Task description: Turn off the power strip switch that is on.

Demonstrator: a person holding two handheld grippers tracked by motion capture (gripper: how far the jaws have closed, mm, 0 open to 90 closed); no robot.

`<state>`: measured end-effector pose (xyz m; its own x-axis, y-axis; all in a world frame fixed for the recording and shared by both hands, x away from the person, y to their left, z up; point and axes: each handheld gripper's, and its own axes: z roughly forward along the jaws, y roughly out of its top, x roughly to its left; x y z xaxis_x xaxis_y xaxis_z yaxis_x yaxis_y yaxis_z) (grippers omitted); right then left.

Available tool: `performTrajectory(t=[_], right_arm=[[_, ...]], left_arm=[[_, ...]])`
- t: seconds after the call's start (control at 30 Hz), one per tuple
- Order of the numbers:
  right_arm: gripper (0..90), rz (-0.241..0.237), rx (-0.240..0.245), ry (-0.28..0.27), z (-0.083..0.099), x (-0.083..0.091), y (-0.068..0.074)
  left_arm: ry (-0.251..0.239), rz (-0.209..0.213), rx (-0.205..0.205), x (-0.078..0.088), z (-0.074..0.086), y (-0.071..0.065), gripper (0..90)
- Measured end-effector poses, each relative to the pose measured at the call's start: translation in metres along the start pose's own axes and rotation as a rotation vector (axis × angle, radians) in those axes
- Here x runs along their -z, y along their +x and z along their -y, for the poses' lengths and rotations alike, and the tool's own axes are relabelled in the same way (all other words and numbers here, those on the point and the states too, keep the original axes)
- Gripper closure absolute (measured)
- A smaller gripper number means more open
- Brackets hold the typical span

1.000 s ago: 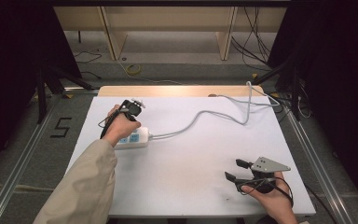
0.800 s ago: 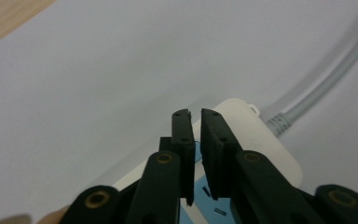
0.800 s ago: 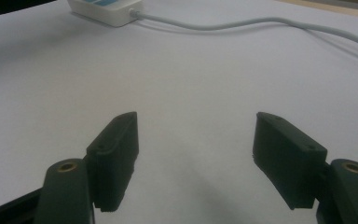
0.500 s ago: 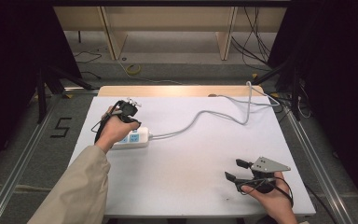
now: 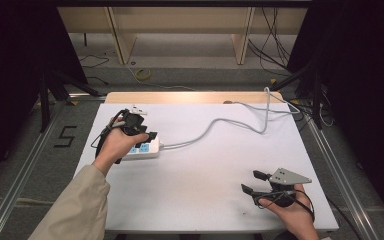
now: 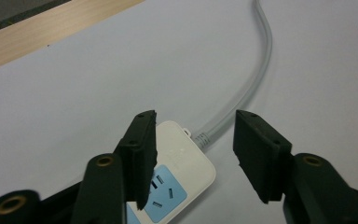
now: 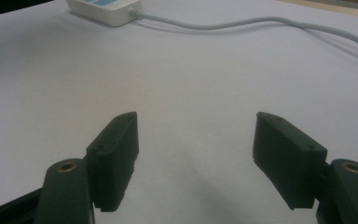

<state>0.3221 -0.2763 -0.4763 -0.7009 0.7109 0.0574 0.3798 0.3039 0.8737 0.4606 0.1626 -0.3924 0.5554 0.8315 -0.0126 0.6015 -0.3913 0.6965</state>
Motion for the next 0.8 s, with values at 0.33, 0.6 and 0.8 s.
performTrajectory(t=[0.33,0.6,0.8], right_arm=[[32.1,0.002,-0.005,-0.003,0.000,0.001,0.000],[32.1,0.002,-0.003,-0.002,0.000,0.001,0.000],[32.0,0.002,-0.002,-0.001,0.000,0.001,0.000]], left_arm=[[-0.035,-0.017,-0.055,0.008,0.009,-0.019,29.4],[-0.054,-0.011,-0.097,0.015,0.022,-0.031,25.3],[-0.078,0.016,-0.123,0.020,0.033,-0.035,22.8]])
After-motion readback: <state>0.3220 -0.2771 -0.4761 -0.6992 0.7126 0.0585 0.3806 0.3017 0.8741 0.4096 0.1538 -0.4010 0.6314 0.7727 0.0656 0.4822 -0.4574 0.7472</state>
